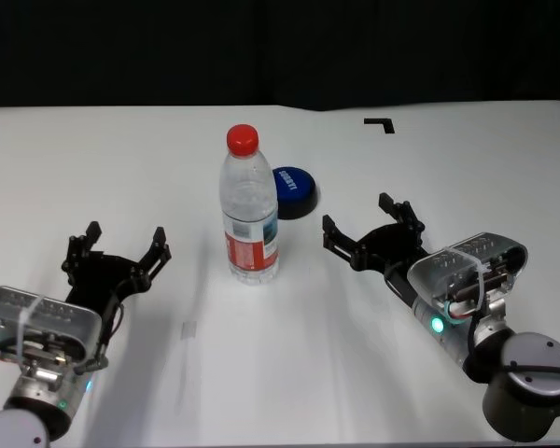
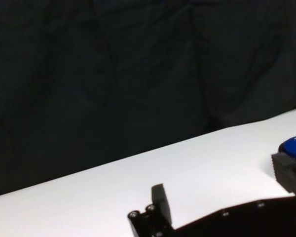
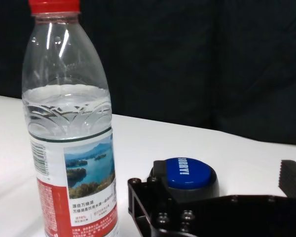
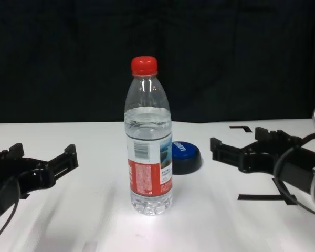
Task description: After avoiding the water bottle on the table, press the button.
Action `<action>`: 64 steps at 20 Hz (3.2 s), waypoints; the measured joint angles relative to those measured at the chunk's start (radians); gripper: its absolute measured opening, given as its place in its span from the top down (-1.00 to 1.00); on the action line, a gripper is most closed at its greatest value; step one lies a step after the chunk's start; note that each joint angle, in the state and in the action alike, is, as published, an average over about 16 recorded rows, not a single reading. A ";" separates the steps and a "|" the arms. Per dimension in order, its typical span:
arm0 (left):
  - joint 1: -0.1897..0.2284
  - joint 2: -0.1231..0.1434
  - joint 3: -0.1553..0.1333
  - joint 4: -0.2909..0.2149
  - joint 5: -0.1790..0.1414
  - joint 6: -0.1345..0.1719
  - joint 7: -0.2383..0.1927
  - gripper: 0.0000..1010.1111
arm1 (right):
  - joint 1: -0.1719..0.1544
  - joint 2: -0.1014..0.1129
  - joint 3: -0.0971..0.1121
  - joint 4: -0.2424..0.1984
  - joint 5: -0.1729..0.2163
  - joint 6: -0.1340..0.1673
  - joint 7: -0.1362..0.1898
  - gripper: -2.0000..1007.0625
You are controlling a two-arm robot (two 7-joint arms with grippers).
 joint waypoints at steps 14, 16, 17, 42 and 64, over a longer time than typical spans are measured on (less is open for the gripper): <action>0.000 0.000 0.000 0.000 0.000 0.000 0.000 -0.99 | -0.032 0.015 -0.013 -0.030 0.003 0.004 0.009 -0.99; 0.000 0.000 0.000 0.000 0.000 0.000 0.000 -0.99 | -0.036 0.016 -0.014 -0.034 0.003 0.005 0.008 -0.99; 0.000 0.000 0.000 0.000 0.000 0.000 0.000 -0.99 | -0.038 0.017 -0.014 -0.036 0.002 0.005 0.008 -0.99; 0.000 0.000 0.000 0.000 0.000 0.000 0.000 -0.99 | -0.047 0.019 -0.012 -0.045 -0.002 0.005 0.002 -0.99; 0.000 0.000 0.000 0.000 0.000 0.000 0.000 -0.99 | -0.047 0.019 -0.012 -0.045 -0.002 0.005 0.002 -0.99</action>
